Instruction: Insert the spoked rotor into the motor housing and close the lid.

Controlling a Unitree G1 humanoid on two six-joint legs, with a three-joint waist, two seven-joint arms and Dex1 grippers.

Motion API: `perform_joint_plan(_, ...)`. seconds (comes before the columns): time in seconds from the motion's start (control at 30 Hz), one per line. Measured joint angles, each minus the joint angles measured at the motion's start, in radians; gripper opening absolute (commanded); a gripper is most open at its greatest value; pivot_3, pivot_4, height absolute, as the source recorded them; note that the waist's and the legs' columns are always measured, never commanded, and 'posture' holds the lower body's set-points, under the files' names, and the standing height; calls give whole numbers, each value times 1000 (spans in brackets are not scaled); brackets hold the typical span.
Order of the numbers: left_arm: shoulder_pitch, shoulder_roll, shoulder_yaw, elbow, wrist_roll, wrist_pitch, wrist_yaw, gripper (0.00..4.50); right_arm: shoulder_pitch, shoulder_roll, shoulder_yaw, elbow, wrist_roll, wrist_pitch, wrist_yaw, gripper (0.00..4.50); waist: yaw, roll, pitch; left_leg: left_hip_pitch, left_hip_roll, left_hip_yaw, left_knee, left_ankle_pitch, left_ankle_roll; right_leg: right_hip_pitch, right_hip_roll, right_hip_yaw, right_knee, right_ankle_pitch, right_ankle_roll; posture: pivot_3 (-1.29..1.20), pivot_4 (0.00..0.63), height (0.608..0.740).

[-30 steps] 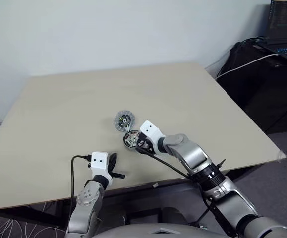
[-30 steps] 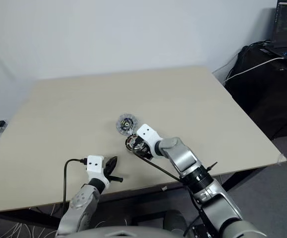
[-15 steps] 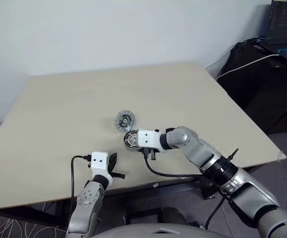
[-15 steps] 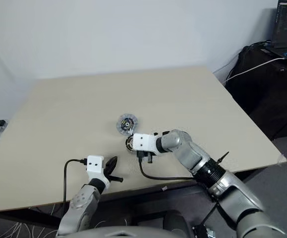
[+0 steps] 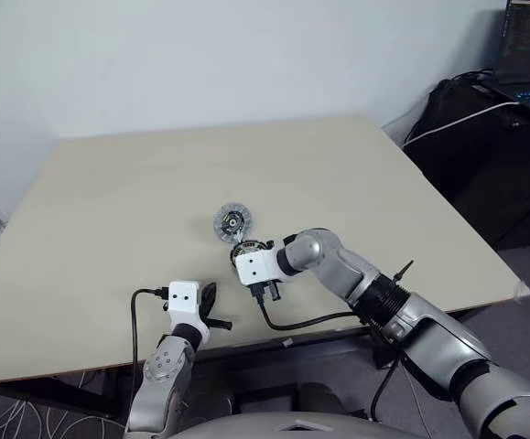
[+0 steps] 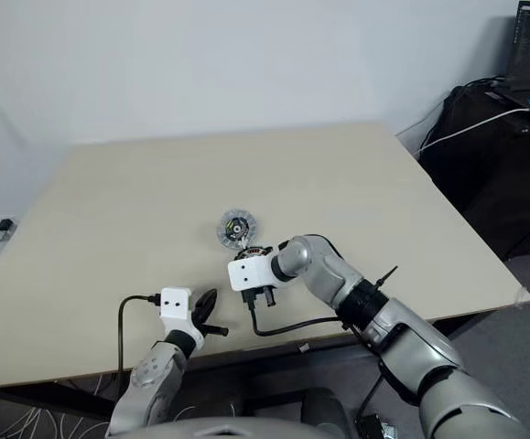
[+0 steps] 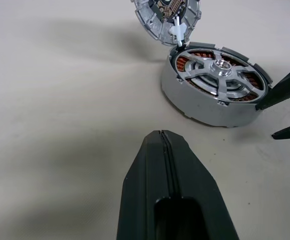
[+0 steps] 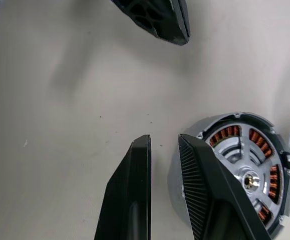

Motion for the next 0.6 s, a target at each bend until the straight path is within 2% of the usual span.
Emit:
perform_joint_plan(0.2,0,-1,-2,0,-8,-2,6,0,-41,14,-8,72,-37,-33,-9,3381,-1,0,0,0,0,0,0,0,0,0,0,0,0,0,0,0,0,740)
perform_joint_plan(0.6,-1,-3,-2,0,-11,-4,9,0,-89,34,-8,192,-86,-48,63,3381,-4,0,0,0,0,0,0,0,0,0,0,0,1,0,-1,0,0,740)
